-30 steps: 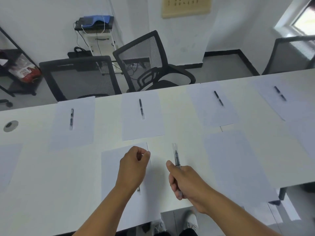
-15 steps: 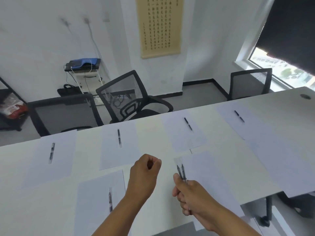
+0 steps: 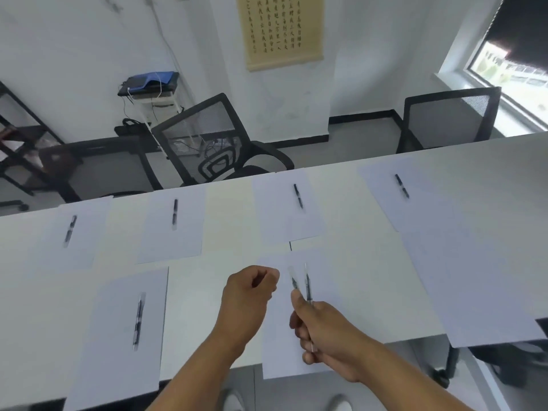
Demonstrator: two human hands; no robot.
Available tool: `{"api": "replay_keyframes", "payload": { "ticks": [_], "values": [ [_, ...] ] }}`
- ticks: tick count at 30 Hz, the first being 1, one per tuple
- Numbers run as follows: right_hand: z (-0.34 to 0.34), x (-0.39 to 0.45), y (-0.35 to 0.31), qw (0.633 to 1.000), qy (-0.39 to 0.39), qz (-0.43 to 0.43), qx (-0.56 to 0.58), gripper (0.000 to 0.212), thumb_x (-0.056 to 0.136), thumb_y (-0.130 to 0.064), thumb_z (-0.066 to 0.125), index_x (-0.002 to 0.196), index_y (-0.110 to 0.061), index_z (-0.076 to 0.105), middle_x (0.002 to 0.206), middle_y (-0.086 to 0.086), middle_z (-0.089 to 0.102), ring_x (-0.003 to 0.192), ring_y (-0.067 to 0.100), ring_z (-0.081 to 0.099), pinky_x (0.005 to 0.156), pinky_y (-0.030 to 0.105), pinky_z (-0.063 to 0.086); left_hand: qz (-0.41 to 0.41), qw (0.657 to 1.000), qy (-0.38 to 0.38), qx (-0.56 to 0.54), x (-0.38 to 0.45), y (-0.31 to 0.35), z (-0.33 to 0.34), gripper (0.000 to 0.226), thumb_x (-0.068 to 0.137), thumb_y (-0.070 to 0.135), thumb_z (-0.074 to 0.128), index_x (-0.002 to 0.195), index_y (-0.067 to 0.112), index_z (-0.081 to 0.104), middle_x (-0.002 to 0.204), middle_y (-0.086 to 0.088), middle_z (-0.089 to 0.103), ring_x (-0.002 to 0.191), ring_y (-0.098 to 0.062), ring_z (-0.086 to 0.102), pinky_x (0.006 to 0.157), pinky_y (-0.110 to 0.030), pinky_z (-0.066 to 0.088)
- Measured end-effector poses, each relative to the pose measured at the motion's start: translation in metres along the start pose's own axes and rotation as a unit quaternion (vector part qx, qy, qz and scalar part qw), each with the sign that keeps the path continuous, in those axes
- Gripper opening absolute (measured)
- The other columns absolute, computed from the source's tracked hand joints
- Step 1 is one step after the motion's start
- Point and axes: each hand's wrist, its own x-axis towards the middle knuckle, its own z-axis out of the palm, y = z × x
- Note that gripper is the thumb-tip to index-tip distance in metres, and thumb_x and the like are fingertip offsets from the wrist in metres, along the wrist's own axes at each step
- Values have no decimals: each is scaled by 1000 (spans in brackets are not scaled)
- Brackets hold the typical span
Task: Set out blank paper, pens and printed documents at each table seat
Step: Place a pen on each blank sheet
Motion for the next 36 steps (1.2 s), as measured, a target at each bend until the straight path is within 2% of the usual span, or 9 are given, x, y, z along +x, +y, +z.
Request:
{"api": "replay_keyframes", "payload": {
  "ticks": [3,8,12,17,21,26,30,36],
  "values": [
    [-11,1,6,1000,-16,1,0,66,98,-77,48,96,-12,56,70,-2,39,60,16,33,65,32,41,-22,1000,-6,-5,-4,1,15,20,107,29,67,94,22,81,82,14,77,70,3,67,67,-11,49],
    [-18,9,10,999,-43,-1,-6,66,98,-78,47,94,-12,54,70,-2,38,60,16,33,65,32,40,-34,999,-8,10,2,-3,29,23,104,28,69,90,15,81,85,5,79,71,-3,68,73,-24,56],
    [-22,16,12,999,-50,11,-8,68,96,-81,48,96,-13,54,70,-3,37,60,15,32,64,30,39,-48,998,-25,17,12,-11,36,24,104,25,68,88,14,82,84,3,80,69,-3,71,67,-18,54],
    [-24,30,10,999,-41,21,-14,68,96,-81,46,99,-13,56,70,-3,38,62,15,34,67,32,40,-63,997,-52,5,33,-14,44,32,104,27,71,81,7,80,78,-2,81,66,-7,74,66,-22,55],
    [-24,41,11,998,-35,39,-23,71,99,-78,43,103,-11,65,75,1,50,64,15,46,68,31,47,-67,996,-56,13,50,-19,48,33,102,26,74,75,7,78,70,-1,78,61,-6,71,67,-25,56],
    [-31,55,15,995,-1,72,-71,73,101,-77,38,113,-13,71,85,0,61,79,17,58,71,29,53,-79,996,-42,31,81,-31,48,33,101,31,74,75,11,80,70,-1,79,64,-9,72,73,-36,60],
    [-37,62,23,991,40,93,-92,71,103,-75,37,111,-13,71,87,1,61,78,17,57,71,28,52,-87,992,-35,84,105,-43,55,37,101,34,70,72,11,77,67,2,77,61,-13,64,61,-28,49],
    [-44,68,29,985,63,112,-111,68,108,-68,37,107,-9,70,85,2,60,77,17,58,73,30,54,-93,983,-47,153,126,-63,72,44,102,36,67,62,16,67,64,2,74,50,-10,57,54,-23,42]
  ]
}}
